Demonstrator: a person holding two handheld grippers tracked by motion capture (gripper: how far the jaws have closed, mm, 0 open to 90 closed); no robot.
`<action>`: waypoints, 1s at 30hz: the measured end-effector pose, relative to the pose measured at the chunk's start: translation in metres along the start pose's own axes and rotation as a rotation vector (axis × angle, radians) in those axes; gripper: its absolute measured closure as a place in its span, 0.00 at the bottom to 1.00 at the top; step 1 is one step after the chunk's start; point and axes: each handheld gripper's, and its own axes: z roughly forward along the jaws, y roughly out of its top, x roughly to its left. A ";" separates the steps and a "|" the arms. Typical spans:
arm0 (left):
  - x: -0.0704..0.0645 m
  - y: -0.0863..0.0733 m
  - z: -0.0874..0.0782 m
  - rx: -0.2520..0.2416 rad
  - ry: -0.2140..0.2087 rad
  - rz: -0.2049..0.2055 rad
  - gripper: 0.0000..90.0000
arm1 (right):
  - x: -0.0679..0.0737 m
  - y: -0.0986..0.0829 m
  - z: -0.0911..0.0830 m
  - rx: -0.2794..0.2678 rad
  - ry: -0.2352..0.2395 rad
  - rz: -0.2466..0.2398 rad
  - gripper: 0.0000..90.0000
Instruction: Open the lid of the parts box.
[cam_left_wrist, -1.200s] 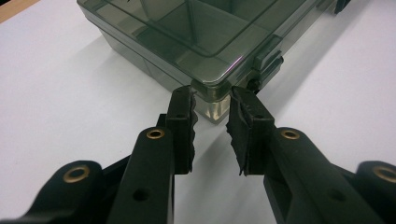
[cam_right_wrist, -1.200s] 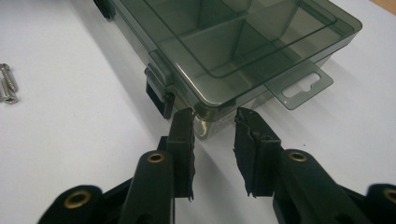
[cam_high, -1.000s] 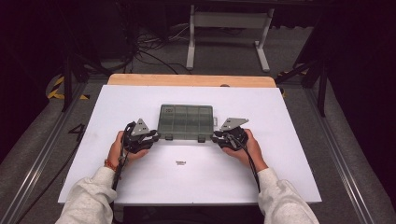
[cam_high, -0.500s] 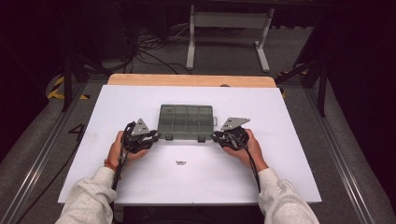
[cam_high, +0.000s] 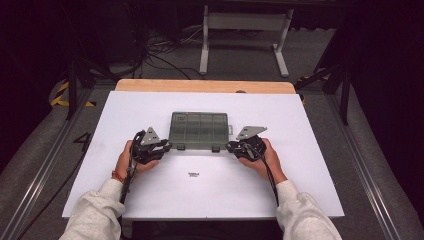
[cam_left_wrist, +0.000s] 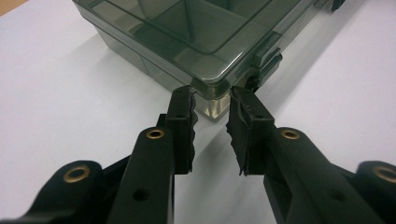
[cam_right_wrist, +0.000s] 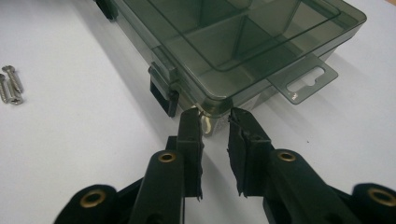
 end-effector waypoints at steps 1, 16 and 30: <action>0.000 0.000 0.000 0.001 0.000 0.000 0.79 | 0.000 0.000 0.000 -0.005 0.001 0.002 0.86; 0.000 0.001 -0.014 -0.038 0.013 0.001 0.67 | 0.000 0.001 -0.005 -0.027 -0.023 -0.002 0.95; 0.004 -0.001 -0.020 -0.116 0.061 -0.021 0.34 | 0.000 0.002 -0.011 -0.069 -0.092 0.001 0.96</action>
